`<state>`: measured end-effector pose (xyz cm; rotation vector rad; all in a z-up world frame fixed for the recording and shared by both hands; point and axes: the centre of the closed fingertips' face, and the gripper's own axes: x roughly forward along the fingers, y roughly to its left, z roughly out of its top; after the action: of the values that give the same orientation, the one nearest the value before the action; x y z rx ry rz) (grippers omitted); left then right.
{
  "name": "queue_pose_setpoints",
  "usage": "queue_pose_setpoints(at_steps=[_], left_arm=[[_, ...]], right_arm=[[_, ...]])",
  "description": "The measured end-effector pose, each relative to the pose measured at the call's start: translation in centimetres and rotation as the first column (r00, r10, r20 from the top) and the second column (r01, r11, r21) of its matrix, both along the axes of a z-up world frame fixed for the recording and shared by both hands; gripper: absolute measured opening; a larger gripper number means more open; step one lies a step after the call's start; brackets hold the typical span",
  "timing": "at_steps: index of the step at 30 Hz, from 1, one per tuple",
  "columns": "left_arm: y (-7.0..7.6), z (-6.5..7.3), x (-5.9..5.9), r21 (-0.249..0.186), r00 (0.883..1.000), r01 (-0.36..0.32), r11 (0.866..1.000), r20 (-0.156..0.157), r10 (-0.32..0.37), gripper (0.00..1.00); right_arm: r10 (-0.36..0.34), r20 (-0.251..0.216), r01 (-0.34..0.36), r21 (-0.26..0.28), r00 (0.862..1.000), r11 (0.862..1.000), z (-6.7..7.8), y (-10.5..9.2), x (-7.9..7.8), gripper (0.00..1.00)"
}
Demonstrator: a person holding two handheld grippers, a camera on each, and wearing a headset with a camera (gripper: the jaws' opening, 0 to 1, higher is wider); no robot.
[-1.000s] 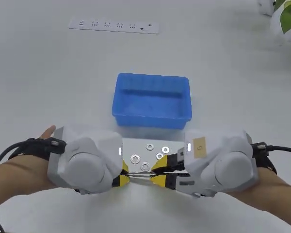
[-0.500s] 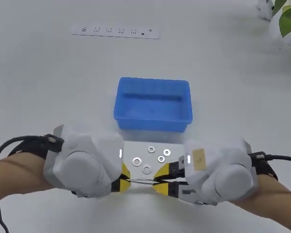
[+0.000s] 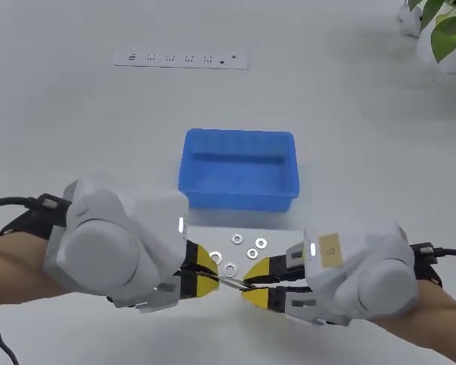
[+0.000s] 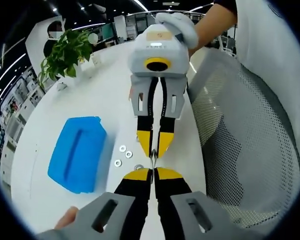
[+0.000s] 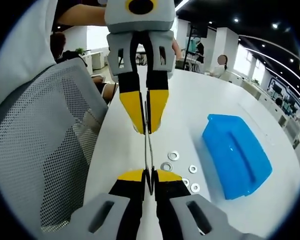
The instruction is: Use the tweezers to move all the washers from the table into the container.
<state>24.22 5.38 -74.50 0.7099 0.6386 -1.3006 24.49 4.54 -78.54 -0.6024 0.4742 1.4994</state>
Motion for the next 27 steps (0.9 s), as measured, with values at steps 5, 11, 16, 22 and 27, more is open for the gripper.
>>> queue_pose_setpoints(at_steps=[5, 11, 16, 22, 27], left_arm=[[-0.8, 0.5, 0.2, -0.040, 1.000, -0.017, 0.999, 0.006, 0.017, 0.07], [-1.9, 0.7, 0.6, -0.098, 0.999, -0.044, 0.994, -0.012, 0.043, 0.09], [-2.9, 1.1, 0.7, -0.155, 0.998, -0.065, 0.986, -0.030, 0.062, 0.09], [-3.9, 1.4, 0.5, -0.199, 0.998, -0.068, 0.978, -0.030, 0.063, 0.09], [-4.5, 1.6, 0.7, -0.239, 0.994, -0.106, 0.965, -0.034, 0.101, 0.08]], right_arm=[[-0.025, -0.016, 0.026, 0.033, 1.000, 0.999, 0.2, -0.3, 0.1, 0.08], [-0.061, -0.051, 0.064, 0.073, 0.997, 0.995, 0.4, -0.8, 0.4, 0.08], [-0.064, -0.075, 0.072, 0.095, 0.995, 0.993, 0.5, -1.3, 0.4, 0.08], [-0.063, -0.086, 0.072, 0.105, 0.994, 0.992, 0.5, -1.6, 0.2, 0.08], [-0.078, -0.094, 0.089, 0.110, 0.992, 0.990, 0.5, -1.7, 0.4, 0.09]])
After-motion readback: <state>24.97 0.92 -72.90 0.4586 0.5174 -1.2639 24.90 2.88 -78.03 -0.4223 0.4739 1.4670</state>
